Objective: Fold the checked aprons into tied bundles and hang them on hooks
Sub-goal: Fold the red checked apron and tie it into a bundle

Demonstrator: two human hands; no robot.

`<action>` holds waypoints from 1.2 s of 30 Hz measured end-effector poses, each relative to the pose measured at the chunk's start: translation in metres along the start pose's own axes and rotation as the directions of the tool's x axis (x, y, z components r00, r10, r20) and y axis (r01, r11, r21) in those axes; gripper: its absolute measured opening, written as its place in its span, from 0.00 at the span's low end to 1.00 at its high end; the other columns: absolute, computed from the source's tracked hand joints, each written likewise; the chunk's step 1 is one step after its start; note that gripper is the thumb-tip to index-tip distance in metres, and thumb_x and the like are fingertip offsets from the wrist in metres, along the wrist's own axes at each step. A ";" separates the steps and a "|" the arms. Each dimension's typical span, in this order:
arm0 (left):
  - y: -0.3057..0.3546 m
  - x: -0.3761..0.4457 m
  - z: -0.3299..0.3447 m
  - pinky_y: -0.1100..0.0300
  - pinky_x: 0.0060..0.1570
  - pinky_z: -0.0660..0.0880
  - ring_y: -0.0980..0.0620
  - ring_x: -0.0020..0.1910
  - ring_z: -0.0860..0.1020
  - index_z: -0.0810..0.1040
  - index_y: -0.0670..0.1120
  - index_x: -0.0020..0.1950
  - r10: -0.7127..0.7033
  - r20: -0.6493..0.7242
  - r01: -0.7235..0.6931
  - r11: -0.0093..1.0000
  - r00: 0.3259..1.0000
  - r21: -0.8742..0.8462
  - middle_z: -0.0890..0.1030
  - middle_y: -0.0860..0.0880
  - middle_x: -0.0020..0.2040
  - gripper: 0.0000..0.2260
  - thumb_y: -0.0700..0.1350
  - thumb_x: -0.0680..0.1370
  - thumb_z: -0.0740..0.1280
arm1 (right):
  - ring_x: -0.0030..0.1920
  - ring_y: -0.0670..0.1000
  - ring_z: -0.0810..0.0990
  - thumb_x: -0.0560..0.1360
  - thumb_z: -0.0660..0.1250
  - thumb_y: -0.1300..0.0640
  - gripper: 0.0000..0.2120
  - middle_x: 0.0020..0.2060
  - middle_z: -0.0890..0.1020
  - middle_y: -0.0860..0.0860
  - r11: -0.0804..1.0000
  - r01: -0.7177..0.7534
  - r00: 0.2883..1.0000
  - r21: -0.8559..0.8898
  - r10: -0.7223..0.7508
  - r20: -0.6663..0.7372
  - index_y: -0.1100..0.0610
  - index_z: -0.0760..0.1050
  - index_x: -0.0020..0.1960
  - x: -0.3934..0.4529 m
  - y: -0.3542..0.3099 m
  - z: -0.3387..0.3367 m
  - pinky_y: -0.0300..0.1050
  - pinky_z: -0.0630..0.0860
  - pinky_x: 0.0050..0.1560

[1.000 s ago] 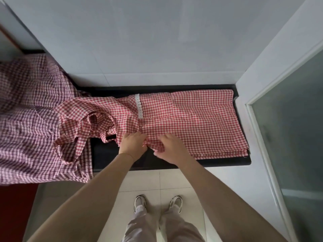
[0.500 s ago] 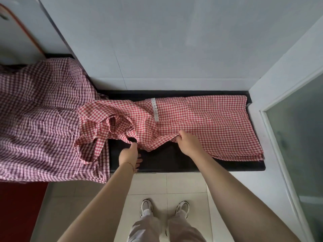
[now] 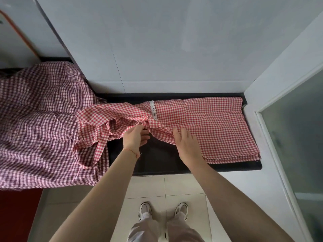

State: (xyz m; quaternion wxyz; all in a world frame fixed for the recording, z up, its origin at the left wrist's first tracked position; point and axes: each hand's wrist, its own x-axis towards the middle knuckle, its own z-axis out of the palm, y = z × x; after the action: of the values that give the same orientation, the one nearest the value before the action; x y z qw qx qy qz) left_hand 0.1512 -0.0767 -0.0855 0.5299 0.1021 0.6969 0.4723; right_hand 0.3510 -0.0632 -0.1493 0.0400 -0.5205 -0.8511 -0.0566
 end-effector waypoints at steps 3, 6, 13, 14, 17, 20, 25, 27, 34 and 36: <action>-0.002 -0.002 0.005 0.57 0.48 0.79 0.53 0.46 0.79 0.80 0.48 0.51 0.173 -0.026 -0.166 0.972 0.985 0.166 0.82 0.49 0.48 0.04 0.43 0.80 0.66 | 0.45 0.57 0.82 0.66 0.80 0.58 0.31 0.52 0.80 0.61 0.999 0.014 0.991 0.047 -0.008 -0.133 0.60 0.69 0.64 0.006 0.003 -0.009 0.49 0.82 0.46; -0.004 0.002 0.010 0.52 0.53 0.79 0.52 0.49 0.79 0.77 0.49 0.52 0.217 -0.039 -0.204 0.954 0.975 0.218 0.81 0.49 0.51 0.03 0.43 0.79 0.67 | 0.43 0.56 0.81 0.66 0.81 0.58 0.25 0.49 0.80 0.59 0.997 0.040 0.976 0.070 -0.024 -0.217 0.59 0.74 0.58 0.015 0.005 -0.016 0.47 0.82 0.43; -0.013 0.009 0.013 0.48 0.63 0.74 0.46 0.56 0.80 0.74 0.45 0.66 -0.203 0.156 0.229 0.958 0.967 -0.174 0.81 0.44 0.58 0.15 0.47 0.80 0.67 | 0.47 0.55 0.79 0.73 0.75 0.55 0.12 0.50 0.79 0.57 0.975 0.142 0.967 0.171 -0.100 -0.234 0.57 0.79 0.54 0.025 -0.008 -0.027 0.48 0.81 0.46; -0.015 0.007 0.013 0.49 0.64 0.72 0.47 0.57 0.80 0.75 0.46 0.65 -0.202 0.162 0.231 0.955 0.966 -0.185 0.82 0.45 0.58 0.15 0.48 0.79 0.68 | 0.49 0.54 0.79 0.73 0.74 0.54 0.12 0.51 0.79 0.57 0.971 0.150 0.970 0.184 -0.108 -0.218 0.57 0.79 0.55 0.025 -0.011 -0.028 0.49 0.81 0.48; -0.022 0.007 0.010 0.52 0.60 0.71 0.49 0.57 0.79 0.76 0.46 0.64 -0.187 0.102 0.203 0.961 0.977 -0.187 0.82 0.46 0.57 0.18 0.47 0.76 0.71 | 0.50 0.53 0.78 0.73 0.73 0.52 0.13 0.52 0.78 0.56 0.961 0.171 0.974 0.218 -0.131 -0.187 0.56 0.79 0.55 0.024 -0.018 -0.031 0.47 0.80 0.48; -0.029 0.013 0.006 0.53 0.46 0.78 0.48 0.46 0.83 0.77 0.42 0.60 -0.172 -0.025 0.169 0.980 0.985 -0.102 0.84 0.45 0.49 0.16 0.43 0.74 0.72 | 0.49 0.52 0.76 0.74 0.72 0.53 0.12 0.52 0.77 0.55 0.952 0.181 0.974 0.247 -0.139 -0.177 0.57 0.78 0.54 0.023 -0.023 -0.033 0.45 0.78 0.47; -0.028 -0.002 -0.009 0.52 0.45 0.78 0.43 0.50 0.80 0.61 0.42 0.66 0.002 -0.076 0.062 0.568 0.997 0.820 0.78 0.42 0.56 0.27 0.44 0.73 0.71 | 0.42 0.48 0.76 0.78 0.65 0.53 0.08 0.42 0.78 0.48 0.877 0.071 0.814 0.475 -0.326 0.481 0.55 0.79 0.46 0.029 -0.038 -0.047 0.44 0.76 0.45; -0.028 -0.009 -0.014 0.50 0.55 0.74 0.42 0.62 0.76 0.59 0.41 0.74 0.043 -0.041 0.030 0.229 0.998 0.973 0.72 0.40 0.67 0.31 0.47 0.76 0.68 | 0.42 0.48 0.80 0.78 0.66 0.47 0.13 0.39 0.81 0.46 0.894 -0.105 0.460 0.436 -0.345 0.818 0.53 0.81 0.40 0.031 -0.043 -0.056 0.44 0.77 0.50; -0.027 -0.005 -0.006 0.49 0.61 0.69 0.46 0.58 0.72 0.73 0.45 0.59 0.526 0.174 -0.241 0.060 0.832 0.969 0.74 0.45 0.60 0.12 0.42 0.76 0.60 | 0.35 0.48 0.74 0.80 0.65 0.52 0.11 0.36 0.75 0.48 0.833 -0.314 0.871 0.456 0.062 0.488 0.54 0.72 0.40 0.027 -0.016 -0.046 0.41 0.70 0.36; -0.036 -0.001 0.001 0.47 0.68 0.65 0.46 0.67 0.68 0.74 0.49 0.65 0.473 0.388 -0.416 -0.049 0.791 0.908 0.71 0.47 0.68 0.16 0.41 0.78 0.60 | 0.48 0.51 0.77 0.78 0.67 0.53 0.07 0.49 0.77 0.50 0.882 -0.271 0.913 0.385 0.110 0.392 0.54 0.74 0.54 0.021 -0.007 -0.040 0.42 0.74 0.45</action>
State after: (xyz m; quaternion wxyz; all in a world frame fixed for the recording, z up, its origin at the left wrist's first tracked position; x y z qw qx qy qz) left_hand 0.1653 -0.0959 -0.1130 0.1315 0.6284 0.7653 0.0468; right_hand 0.3355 -0.0534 -0.1077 0.0036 -0.5824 -0.7787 0.2335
